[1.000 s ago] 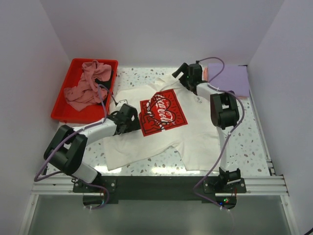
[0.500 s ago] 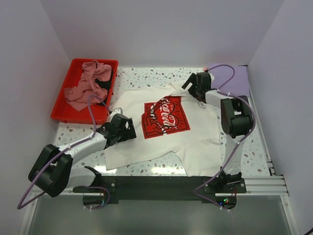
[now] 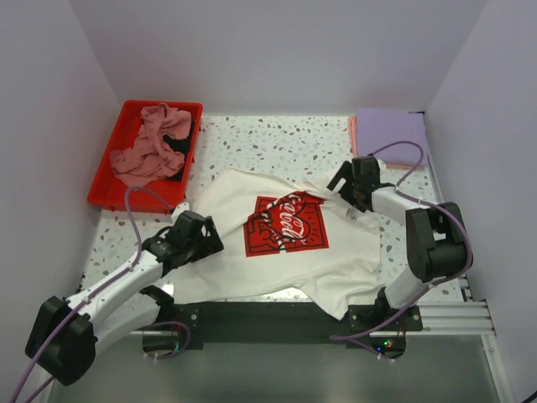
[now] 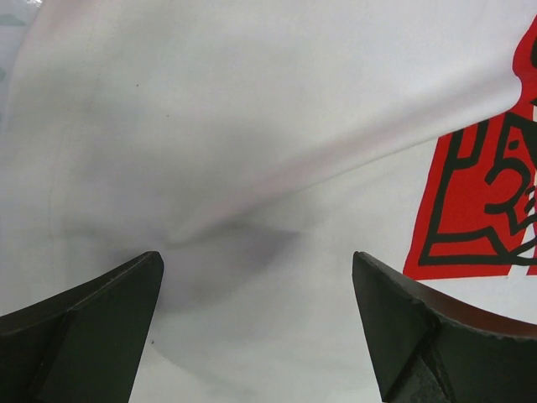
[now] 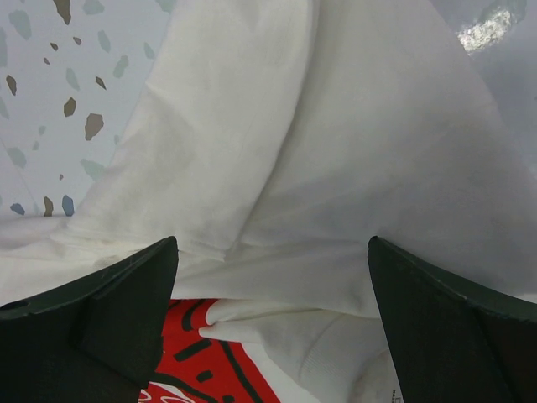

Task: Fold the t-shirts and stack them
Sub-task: Flatten the tshirt out

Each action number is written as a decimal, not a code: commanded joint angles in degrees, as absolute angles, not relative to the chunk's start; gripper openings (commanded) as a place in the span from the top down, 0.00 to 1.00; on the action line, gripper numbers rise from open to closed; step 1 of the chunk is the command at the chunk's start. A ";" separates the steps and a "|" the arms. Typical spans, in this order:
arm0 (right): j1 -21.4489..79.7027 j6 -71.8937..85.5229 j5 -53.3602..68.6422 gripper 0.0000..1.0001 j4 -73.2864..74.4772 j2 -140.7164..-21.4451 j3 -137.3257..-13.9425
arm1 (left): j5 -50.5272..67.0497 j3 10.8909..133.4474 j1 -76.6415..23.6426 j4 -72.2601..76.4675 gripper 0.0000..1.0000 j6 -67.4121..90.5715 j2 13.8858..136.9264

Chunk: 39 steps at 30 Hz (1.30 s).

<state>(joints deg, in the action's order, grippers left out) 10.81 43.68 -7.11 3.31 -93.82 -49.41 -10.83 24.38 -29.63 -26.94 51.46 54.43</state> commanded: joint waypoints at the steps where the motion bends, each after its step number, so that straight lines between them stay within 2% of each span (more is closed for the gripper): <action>1: 10.55 37.29 -8.44 0.01 7.20 -92.02 -53.25 | -12.30 26.98 -29.36 -31.65 0.00 52.04 50.37; 7: 12.21 25.88 -3.61 0.01 9.84 -94.48 -62.13 | -12.48 33.22 -29.36 -26.73 0.00 48.61 54.56; 13: 17.66 13.11 -4.91 0.01 18.09 -100.09 -71.00 | -9.93 35.50 -29.36 -20.05 0.00 45.62 61.86; 14: 18.28 13.18 -10.93 0.01 19.76 -100.89 -72.58 | -9.93 36.03 -29.36 -19.69 0.00 45.35 62.74; 17: 18.37 15.02 -15.18 0.01 22.06 -103.09 -73.12 | -10.37 36.47 -29.27 -17.58 0.00 44.48 66.26; 25: 12.83 21.19 -14.59 0.04 23.38 -108.54 -77.51 | -10.98 36.74 -29.27 -13.80 0.00 43.33 72.94; 29: 12.13 21.79 -15.81 0.16 24.52 -112.05 -82.25 | -11.60 36.30 -29.18 -13.62 0.00 43.59 75.23; 31: 11.17 22.84 -16.69 0.18 25.05 -113.63 -83.14 | -11.78 36.12 -29.18 -13.54 0.00 43.68 76.19; 39: 9.67 23.29 -17.92 0.37 24.08 -116.28 -84.64 | -12.30 35.68 -29.09 -13.71 0.00 43.94 78.48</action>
